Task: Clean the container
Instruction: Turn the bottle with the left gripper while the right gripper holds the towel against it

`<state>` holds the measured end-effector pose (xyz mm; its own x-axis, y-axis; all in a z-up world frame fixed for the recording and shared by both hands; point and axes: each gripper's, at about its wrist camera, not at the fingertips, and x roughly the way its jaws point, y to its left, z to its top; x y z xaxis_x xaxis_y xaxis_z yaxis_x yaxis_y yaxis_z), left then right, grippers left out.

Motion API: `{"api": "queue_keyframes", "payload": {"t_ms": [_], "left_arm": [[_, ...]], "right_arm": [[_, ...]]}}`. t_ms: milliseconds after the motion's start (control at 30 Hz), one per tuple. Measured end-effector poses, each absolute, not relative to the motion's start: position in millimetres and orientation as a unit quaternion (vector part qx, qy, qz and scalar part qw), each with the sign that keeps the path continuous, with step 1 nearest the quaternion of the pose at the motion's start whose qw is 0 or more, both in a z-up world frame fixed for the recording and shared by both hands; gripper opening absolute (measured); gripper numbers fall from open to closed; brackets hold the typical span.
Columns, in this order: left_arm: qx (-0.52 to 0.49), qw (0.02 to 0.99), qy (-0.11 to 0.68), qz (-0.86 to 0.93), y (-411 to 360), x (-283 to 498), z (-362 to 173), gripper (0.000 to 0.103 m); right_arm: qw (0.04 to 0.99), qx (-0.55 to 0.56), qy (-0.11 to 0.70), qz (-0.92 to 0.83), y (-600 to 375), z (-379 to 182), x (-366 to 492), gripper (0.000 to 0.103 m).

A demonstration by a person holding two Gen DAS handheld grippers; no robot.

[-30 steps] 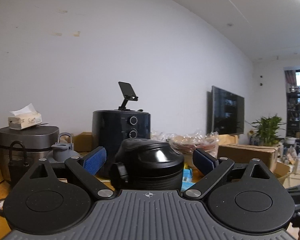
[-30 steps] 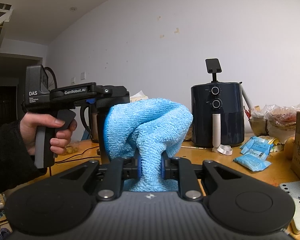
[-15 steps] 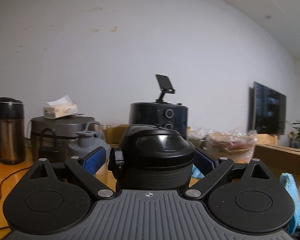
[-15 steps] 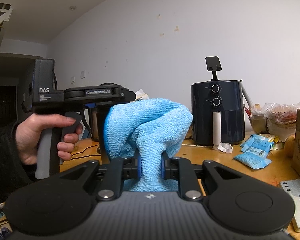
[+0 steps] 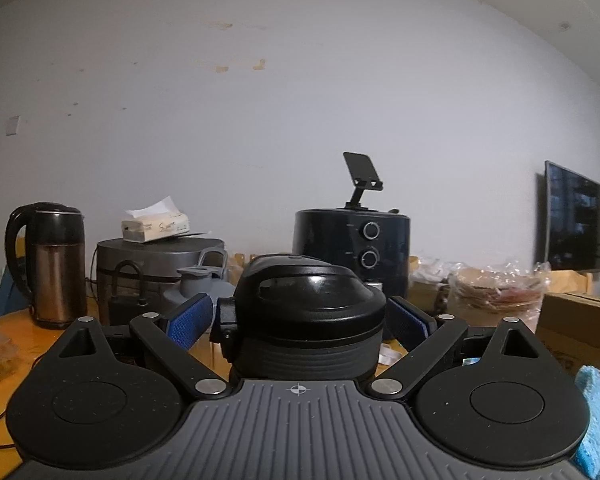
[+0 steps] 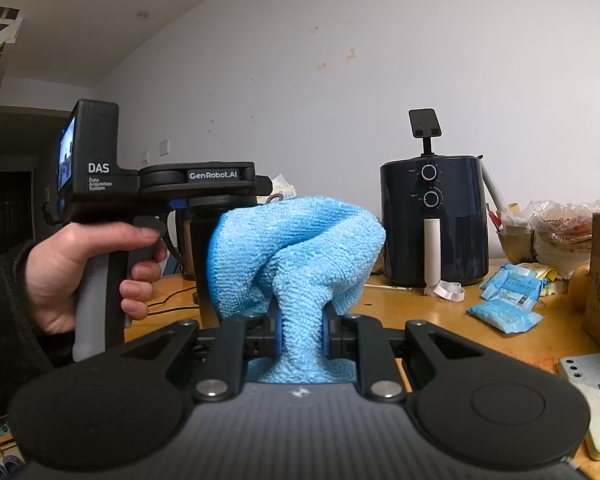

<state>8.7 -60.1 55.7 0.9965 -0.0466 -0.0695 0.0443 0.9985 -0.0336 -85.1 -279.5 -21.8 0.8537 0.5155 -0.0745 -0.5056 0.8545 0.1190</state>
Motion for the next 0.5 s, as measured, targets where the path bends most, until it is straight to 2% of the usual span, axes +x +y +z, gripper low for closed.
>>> {"api": "queue_keyframes", "payload": {"t_ms": [33,67,200,500], "left_arm": [[-0.016,0.999,0.037,-0.021,-60.1,9.0,55.8,0.093],[-0.016,0.999,0.038,-0.019,-59.9,8.8,55.7,0.086],[-0.003,0.999,0.034,-0.024,-62.6,6.6,55.0,0.076],[0.005,0.999,0.038,-0.026,-64.0,5.7,55.3,0.076]], "right_arm": [[0.962,0.048,0.052,0.265,-279.5,-22.0,-85.2,0.014],[0.962,0.048,0.053,0.265,-279.4,-22.2,-85.3,0.014],[0.961,0.048,0.054,0.266,-279.2,-23.0,-84.4,0.014],[0.961,0.048,0.058,0.266,-278.7,-24.3,-81.3,0.014]]}}
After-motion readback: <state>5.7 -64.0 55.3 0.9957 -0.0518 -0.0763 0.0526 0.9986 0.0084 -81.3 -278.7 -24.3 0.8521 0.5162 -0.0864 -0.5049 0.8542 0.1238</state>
